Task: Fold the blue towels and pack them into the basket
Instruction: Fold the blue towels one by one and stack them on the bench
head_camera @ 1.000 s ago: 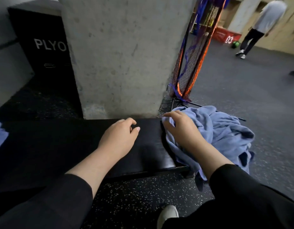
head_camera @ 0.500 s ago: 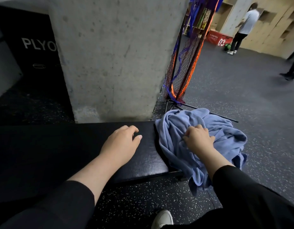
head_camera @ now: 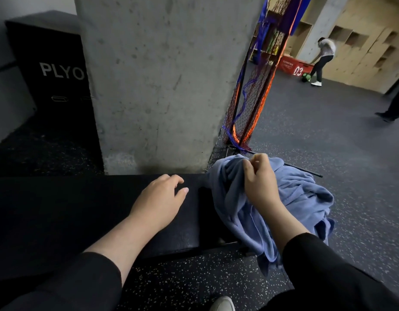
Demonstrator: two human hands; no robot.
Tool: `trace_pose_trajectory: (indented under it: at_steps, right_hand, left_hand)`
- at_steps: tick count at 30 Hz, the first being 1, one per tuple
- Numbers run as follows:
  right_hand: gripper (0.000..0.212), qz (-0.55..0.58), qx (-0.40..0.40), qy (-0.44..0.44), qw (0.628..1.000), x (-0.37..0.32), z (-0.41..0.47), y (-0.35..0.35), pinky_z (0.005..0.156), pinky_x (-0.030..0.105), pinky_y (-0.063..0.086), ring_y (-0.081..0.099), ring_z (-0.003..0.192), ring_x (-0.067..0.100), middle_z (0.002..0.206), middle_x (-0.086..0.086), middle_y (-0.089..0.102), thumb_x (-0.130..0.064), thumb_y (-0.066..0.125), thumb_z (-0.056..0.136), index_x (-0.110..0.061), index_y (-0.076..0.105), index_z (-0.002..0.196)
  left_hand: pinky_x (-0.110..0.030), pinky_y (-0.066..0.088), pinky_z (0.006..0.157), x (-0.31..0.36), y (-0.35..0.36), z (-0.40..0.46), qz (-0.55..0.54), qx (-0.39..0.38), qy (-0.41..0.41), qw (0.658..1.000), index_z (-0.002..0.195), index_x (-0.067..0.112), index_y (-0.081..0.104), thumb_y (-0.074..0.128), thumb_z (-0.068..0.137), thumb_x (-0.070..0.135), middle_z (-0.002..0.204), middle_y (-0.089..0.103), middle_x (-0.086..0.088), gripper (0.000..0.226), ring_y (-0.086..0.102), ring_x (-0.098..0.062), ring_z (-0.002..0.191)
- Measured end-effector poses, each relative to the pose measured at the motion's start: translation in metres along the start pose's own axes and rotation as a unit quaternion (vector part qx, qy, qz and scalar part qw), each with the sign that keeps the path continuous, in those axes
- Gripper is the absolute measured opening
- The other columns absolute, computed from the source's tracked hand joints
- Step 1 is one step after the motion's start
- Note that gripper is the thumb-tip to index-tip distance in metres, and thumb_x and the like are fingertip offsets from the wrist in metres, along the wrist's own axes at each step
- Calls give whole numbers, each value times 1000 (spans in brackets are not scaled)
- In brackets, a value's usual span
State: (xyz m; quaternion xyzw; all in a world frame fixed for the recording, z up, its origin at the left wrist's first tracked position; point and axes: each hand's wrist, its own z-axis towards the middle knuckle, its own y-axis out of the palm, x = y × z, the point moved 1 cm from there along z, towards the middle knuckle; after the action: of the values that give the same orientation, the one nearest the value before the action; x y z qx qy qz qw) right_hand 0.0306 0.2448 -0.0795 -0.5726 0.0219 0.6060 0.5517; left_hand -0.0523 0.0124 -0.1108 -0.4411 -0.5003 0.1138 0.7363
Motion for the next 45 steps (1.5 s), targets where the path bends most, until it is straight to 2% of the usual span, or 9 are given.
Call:
trace_pose_trajectory:
  at_steps: [9,17,21,24,28,32,35,40,45]
  right_hand:
    - [16,134,-86,-43,986,-72,-27,68,73,16,41,56,77,-11,79,-7,58,-24,55,100,-20,45,89]
    - [13,348,-156,81,921,-127,-42,126,92,30,51,70,97,6,102,-4,77,-23,51,103,-15,52,92]
    - [16,447,-215,95,863,-150,-47,148,95,41,53,70,104,20,103,2,77,-24,52,103,-17,51,89]
    - [19,344,-204,43,916,-153,-46,150,68,30,47,60,70,11,75,-8,64,-31,56,101,-20,51,85]
    - [23,223,-218,16,950,-140,-42,149,55,26,37,43,53,6,64,-9,51,-34,59,99,-17,55,85]
    - [15,163,-292,-55,941,-131,-43,143,75,21,44,58,77,-6,84,-16,65,-40,63,95,-26,62,96]
    - [42,60,-395,-112,910,-124,-55,142,92,24,43,56,110,-2,116,-19,59,-51,73,84,-33,60,120]
    - [26,6,-279,-112,954,-110,-52,141,63,32,43,53,62,9,64,-6,57,-32,62,93,-23,50,73]
    - [10,12,-198,-116,973,-114,-34,122,54,16,39,55,65,5,67,-10,61,-28,62,93,-24,61,84]
  left_hand:
    - [-29,40,107,-6,-19,-6,-88,-16,-7,996,148,28,47,56,99,46,145,54,8,53,50,-14,133]
    - [-31,52,75,-46,-54,-16,-150,14,-75,986,100,28,65,62,96,39,87,70,9,12,65,-9,85]
    - [-30,38,56,-74,-85,-19,-147,117,-112,976,78,7,56,57,100,29,67,59,0,31,55,-19,65]
    - [-27,32,51,-89,-106,-20,-192,189,-145,952,67,10,47,59,99,28,58,46,3,38,39,-12,55]
    - [-36,56,59,-95,-115,-18,-282,183,-174,926,79,7,61,62,97,25,68,57,0,26,55,-15,65]
    - [-42,60,67,-89,-111,-13,-354,172,-200,897,92,3,66,56,100,23,79,68,-8,24,67,-31,76]
    - [-46,56,85,-84,-105,-7,-404,162,-226,872,95,16,73,56,100,26,96,75,-8,20,71,-28,95]
    - [-38,47,82,-75,-99,0,-442,152,-197,862,100,6,70,59,87,38,96,70,-9,36,63,-20,93]
    - [-35,52,86,-69,-107,4,-461,224,-158,844,95,24,73,56,101,31,99,71,3,20,66,-16,98]
